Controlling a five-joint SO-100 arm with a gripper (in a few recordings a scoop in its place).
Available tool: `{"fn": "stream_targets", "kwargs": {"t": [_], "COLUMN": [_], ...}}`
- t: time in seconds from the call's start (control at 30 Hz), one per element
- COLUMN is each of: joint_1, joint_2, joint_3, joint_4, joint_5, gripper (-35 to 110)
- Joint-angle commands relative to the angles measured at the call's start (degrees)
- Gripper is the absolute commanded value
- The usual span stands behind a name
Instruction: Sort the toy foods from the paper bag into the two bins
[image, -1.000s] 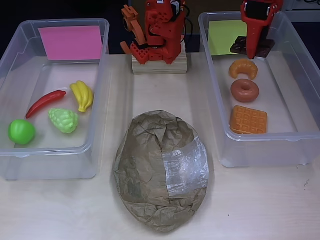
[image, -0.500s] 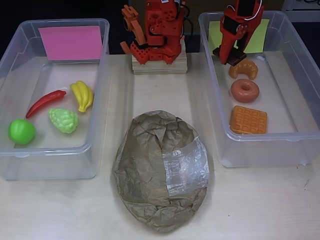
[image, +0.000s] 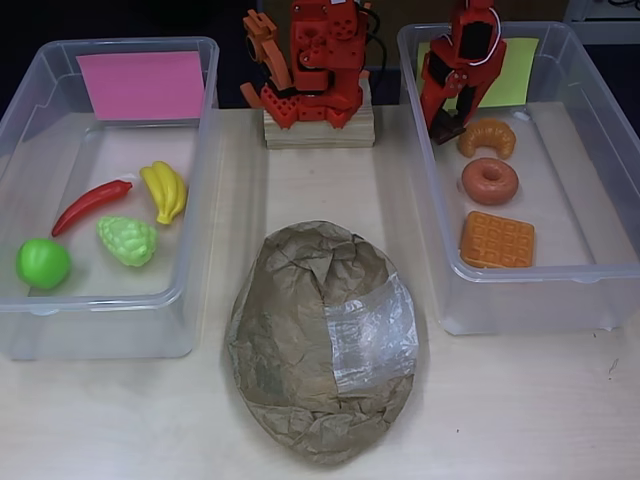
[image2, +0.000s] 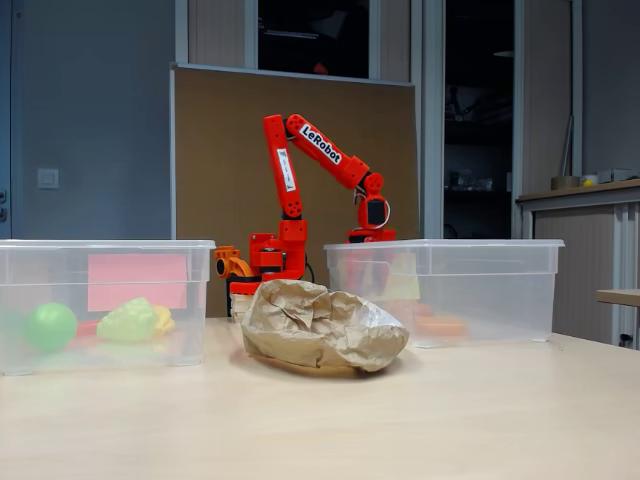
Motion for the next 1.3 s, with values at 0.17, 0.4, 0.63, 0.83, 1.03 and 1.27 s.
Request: {"fn": "stream_targets", "kwargs": {"t": [0.17,0.4,0.63,0.83,1.03,1.27], "joint_1": [-1.93,-1.85,0.79,6.68,12.48,16.88], "joint_2": [-0.44,0.18,2.81,5.54,5.01,2.37], "joint_3": [4.48,7.03,3.87,-10.46,-28.3,-43.59], "joint_4": [-7.56,-12.57,-5.54,14.33,30.85,40.52], "joint_5": [4.75,2.99,-5.36,-21.01,-38.23,-56.43], "gripper": [26,36,39,36,32,26]}}
